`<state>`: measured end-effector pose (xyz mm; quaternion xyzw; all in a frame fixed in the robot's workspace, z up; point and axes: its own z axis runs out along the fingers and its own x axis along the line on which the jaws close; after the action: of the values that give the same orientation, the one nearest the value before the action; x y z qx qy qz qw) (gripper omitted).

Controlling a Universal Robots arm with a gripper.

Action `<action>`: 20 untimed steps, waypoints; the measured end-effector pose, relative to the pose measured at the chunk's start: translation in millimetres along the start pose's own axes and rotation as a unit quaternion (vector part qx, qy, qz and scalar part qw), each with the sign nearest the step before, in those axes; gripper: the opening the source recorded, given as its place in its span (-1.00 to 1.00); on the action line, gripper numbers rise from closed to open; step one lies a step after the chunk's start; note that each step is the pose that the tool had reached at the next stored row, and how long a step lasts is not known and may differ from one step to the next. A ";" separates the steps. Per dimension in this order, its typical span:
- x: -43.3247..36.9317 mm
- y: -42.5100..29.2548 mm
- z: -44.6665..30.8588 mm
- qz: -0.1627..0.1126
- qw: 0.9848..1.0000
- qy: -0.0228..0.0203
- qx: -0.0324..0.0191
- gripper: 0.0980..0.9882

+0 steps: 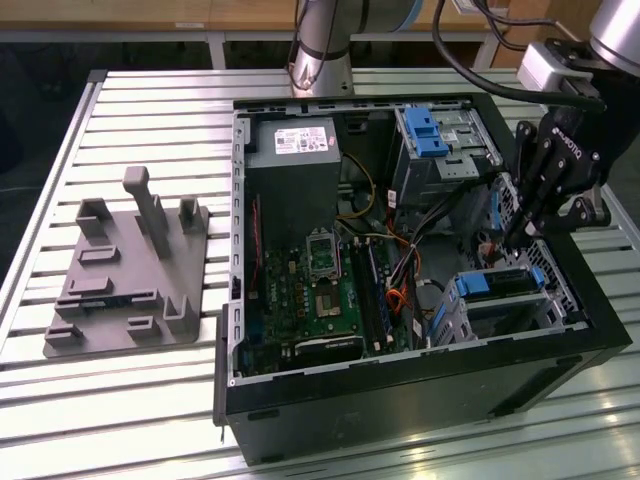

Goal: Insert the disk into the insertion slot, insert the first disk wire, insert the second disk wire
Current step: 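Insert the first disk wire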

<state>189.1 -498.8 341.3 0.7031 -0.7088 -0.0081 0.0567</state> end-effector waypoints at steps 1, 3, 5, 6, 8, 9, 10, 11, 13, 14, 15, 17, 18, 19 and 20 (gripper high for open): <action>0.8 0.3 0.1 -0.003 1.000 0.000 0.001 -0.83; 2.2 0.5 0.2 -0.008 1.000 0.001 0.002 -0.83; 2.2 0.5 0.2 -0.011 1.000 0.001 0.002 -0.83; 2.2 0.5 0.2 -0.013 1.000 0.001 0.003 -0.83; 4.1 0.6 0.5 -0.014 1.000 -0.001 0.003 -0.83; 5.9 0.5 0.8 -0.015 1.000 -0.005 0.003 -0.83; 7.6 0.5 0.9 -0.015 1.000 -0.006 0.003 -0.83; 9.4 0.4 1.0 -0.015 1.000 -0.008 0.003 -0.83; 12.8 0.4 1.4 -0.015 1.000 -0.012 0.003 -0.83; 14.1 0.4 1.5 -0.016 1.000 -0.015 0.003 -0.83; 15.1 0.3 1.5 -0.016 1.000 -0.018 0.003 -0.83; 15.5 0.3 1.5 -0.016 1.000 -0.020 0.003 -0.83; 15.5 0.3 1.5 -0.016 1.000 -0.020 0.003 -0.83; 15.5 0.4 1.6 -0.016 1.000 -0.020 0.003 -0.83; 15.6 0.4 1.5 -0.016 1.000 -0.020 0.003 -0.83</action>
<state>188.5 -514.4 340.9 0.7143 -0.6984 -0.0205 0.0404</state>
